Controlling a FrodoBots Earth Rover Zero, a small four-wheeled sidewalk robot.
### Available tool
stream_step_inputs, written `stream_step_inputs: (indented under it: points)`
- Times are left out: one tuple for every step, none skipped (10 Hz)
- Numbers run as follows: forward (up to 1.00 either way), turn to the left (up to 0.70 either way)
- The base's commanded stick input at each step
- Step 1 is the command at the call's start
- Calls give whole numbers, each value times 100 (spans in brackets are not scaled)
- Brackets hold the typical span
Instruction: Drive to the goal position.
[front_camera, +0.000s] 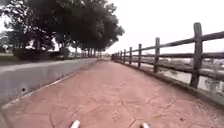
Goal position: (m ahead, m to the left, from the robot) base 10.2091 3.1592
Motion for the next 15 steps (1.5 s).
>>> stream_step_inputs:
  points:
    - [70, 0]
    - [70, 0]
    - [70, 0]
    - [70, 0]
    - [70, 0]
    - [70, 0]
    - [70, 0]
    - [70, 0]
    - [70, 0]
    - [70, 0]
    - [70, 0]
    - [70, 0]
    - [70, 0]
    - [70, 0]
    - [70, 0]
